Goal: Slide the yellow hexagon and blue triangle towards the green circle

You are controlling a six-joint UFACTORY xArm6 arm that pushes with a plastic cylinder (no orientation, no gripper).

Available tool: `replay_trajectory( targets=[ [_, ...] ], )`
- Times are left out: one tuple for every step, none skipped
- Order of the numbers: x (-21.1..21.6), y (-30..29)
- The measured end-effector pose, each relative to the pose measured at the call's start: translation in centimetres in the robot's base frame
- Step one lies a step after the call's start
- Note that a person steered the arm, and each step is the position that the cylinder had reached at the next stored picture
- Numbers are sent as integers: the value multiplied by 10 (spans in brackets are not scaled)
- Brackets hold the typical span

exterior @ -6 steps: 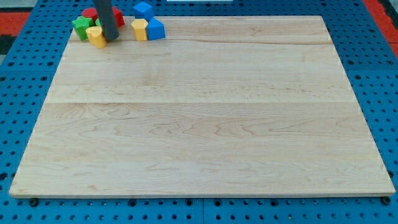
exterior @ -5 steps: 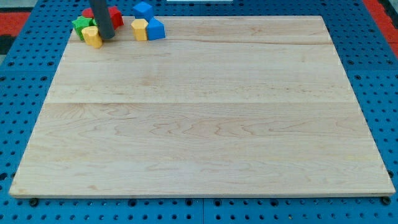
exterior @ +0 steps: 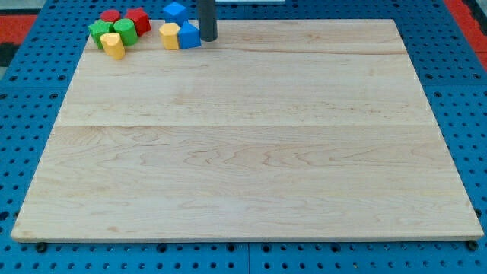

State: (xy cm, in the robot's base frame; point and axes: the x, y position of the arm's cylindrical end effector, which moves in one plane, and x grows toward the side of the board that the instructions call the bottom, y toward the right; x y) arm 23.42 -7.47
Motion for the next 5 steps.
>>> replay_trajectory(
  targets=[
    [-2, -13],
    [-4, -20],
    [-8, -28],
    [-9, -33],
    [-10, -35]
  ],
)
